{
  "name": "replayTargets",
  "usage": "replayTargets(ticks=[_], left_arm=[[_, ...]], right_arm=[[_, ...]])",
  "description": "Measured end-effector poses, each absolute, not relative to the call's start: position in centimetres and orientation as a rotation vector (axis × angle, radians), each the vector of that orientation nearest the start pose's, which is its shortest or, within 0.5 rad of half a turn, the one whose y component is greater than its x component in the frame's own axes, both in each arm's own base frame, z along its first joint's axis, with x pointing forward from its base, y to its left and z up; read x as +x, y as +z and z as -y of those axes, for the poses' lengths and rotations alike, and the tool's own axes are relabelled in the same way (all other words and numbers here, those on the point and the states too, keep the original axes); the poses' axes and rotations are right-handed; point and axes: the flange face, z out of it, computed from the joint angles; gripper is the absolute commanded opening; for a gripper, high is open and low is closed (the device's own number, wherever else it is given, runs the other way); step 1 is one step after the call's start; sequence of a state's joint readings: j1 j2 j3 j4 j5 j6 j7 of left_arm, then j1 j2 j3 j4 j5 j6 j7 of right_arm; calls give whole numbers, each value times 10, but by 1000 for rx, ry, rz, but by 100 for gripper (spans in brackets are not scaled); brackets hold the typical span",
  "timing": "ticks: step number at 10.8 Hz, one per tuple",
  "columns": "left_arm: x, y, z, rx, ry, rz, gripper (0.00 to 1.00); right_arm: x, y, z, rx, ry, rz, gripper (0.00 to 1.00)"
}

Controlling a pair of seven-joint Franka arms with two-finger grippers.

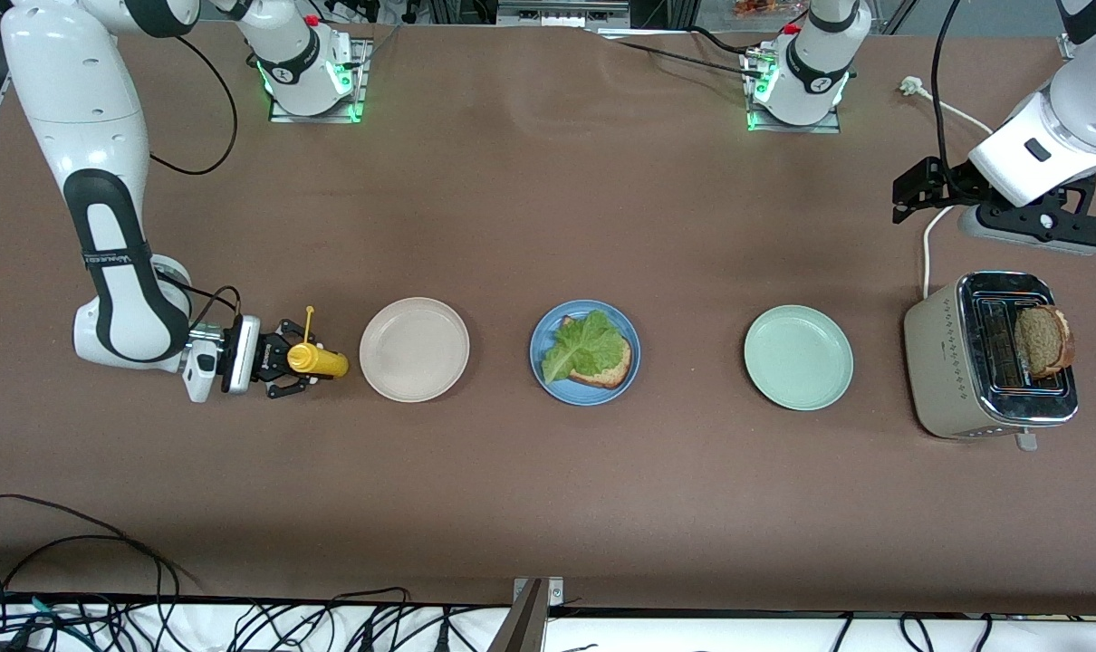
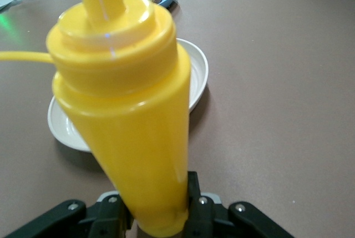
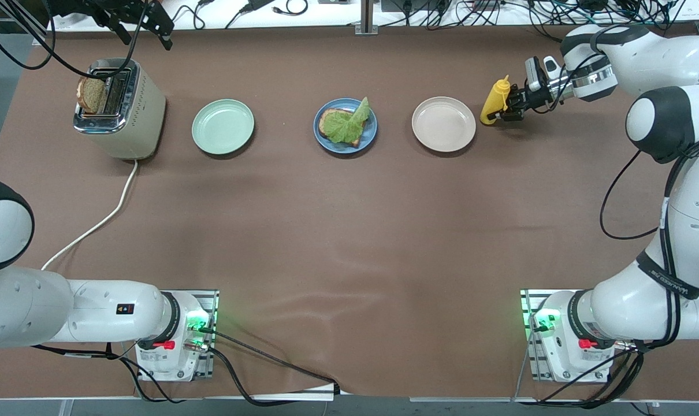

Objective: Make sandwich in blue plate with both arms
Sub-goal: 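Grasp the yellow squeeze bottle with the right gripper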

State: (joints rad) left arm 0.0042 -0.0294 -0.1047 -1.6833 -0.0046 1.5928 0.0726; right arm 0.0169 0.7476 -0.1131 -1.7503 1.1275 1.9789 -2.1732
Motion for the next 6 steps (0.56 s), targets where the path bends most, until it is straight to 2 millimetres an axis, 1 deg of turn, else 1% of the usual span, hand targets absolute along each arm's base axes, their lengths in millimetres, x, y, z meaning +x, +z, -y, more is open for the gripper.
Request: replayTargets(ticks=[2,3,4,6], left_arm=[[541,589,56,-3129,96,-271,100],[541,589,56,-3129,96,-271,100],[541,589,56,-3129,96,-271,100],[541,589,56,-3129,96,-270,100]], right_arm=[[634,141,-10,-1852,-663,1438,0],[641,149,-17,-1884,-616,1442,0],[650,163,-24,-1933,-551,1453,0],[663,205,-47,-2054,-403,1474,0]])
